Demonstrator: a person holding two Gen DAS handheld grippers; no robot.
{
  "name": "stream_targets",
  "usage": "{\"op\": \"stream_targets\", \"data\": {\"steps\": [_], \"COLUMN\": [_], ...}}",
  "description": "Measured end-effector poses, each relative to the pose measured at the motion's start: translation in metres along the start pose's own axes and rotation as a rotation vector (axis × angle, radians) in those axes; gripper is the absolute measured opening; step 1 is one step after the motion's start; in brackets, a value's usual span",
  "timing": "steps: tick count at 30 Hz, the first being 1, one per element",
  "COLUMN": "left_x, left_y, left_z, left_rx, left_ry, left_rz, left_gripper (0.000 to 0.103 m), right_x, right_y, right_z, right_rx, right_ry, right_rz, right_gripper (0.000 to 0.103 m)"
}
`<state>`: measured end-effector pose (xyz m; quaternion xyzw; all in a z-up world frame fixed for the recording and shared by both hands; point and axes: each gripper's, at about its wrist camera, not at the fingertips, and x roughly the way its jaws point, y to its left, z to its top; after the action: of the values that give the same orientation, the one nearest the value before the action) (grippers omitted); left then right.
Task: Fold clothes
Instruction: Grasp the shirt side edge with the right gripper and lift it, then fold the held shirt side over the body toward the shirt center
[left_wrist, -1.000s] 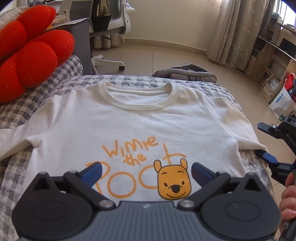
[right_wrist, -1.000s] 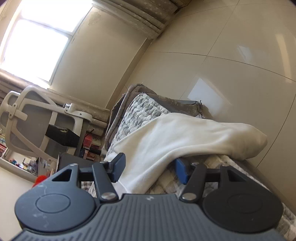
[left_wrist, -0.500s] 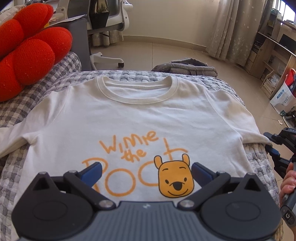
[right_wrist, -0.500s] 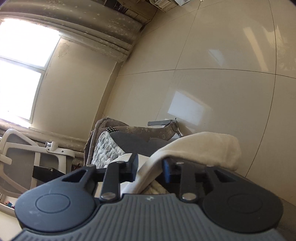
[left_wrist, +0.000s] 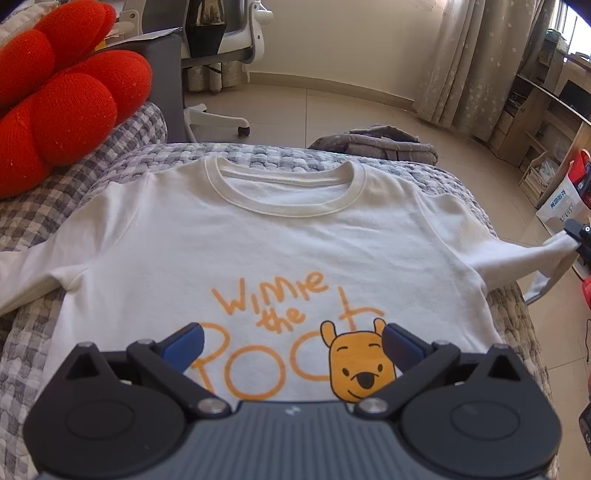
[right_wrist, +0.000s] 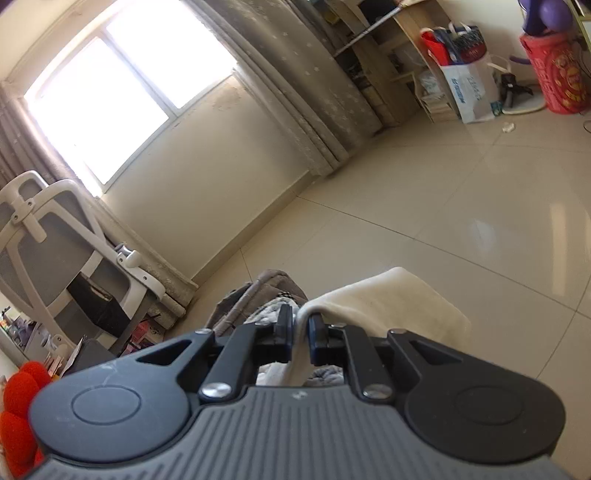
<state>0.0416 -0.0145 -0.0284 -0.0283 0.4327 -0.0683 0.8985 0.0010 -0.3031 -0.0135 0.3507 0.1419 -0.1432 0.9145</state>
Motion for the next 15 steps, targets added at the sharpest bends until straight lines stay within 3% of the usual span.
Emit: {"op": "stream_targets", "data": {"steps": [6,14,15], "left_x": [-0.003,-0.006,-0.005], "left_y": [0.015,0.043,0.047], "left_z": [0.005,0.012,0.013], "left_rx": [-0.027,-0.054,-0.064], "left_ry": [-0.003,0.007,0.006], "left_rz": [-0.02,-0.085,-0.096], "left_gripper": [0.099,0.07,0.063], "right_x": [-0.014,-0.023,-0.021], "right_y": [0.042,0.103,0.109], "right_z": [-0.005,-0.054,-0.063], "right_rx": [-0.187,-0.477,-0.51], "right_ry": [-0.042,0.036,0.06], "right_rz": [0.115,0.329,0.355], "right_gripper": [0.012,0.012,0.012]}}
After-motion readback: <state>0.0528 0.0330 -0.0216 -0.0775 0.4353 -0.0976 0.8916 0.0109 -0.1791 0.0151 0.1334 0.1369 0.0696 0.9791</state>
